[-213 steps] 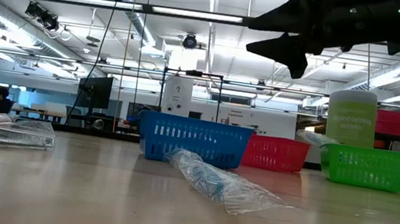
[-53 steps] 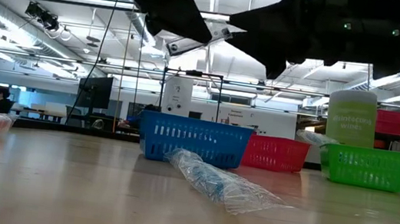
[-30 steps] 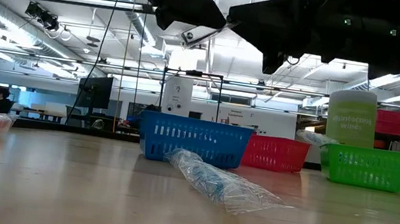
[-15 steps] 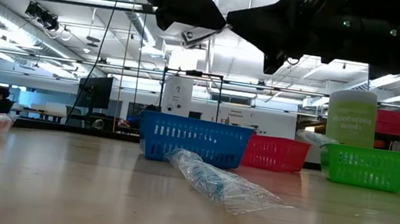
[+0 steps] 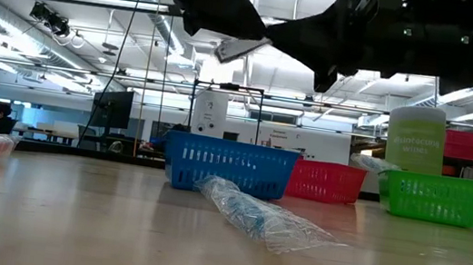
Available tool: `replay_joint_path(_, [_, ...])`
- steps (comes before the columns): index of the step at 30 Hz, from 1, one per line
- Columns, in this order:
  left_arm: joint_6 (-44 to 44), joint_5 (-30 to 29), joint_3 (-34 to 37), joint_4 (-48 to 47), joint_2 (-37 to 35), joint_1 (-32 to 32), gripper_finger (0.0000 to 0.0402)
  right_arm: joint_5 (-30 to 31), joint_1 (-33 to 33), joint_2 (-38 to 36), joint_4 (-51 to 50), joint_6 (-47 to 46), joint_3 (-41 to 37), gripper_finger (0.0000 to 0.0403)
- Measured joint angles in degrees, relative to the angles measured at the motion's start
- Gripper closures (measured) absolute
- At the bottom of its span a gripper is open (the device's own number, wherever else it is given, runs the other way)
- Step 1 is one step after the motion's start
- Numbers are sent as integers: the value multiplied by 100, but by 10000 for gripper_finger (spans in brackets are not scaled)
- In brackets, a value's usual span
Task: Pick & Place Travel size toiletries
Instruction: Put the silver nail cutter into the red bin
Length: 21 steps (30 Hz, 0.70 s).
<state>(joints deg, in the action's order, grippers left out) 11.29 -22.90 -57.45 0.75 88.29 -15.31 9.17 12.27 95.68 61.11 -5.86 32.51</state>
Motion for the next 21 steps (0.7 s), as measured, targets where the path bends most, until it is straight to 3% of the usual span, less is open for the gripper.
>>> replay_joint_path(9, [457, -853, 0, 13, 0, 2, 281, 1409, 0, -495, -1309, 461, -2, 374])
replay_joint_path(13, [636, -1319, 0, 9, 0, 2, 280, 2651, -3, -1056, -2267, 760, 0, 373])
replay_joint_path(18, [946, -1356, 0, 2, 0, 2, 280, 4427, -155, -1562, -3440, 684, 0, 372])
replay_joint_path(21, [1094, -1356, 0, 2, 0, -2, 280, 4500, -461, -1604, -4018, -24, -2, 370])
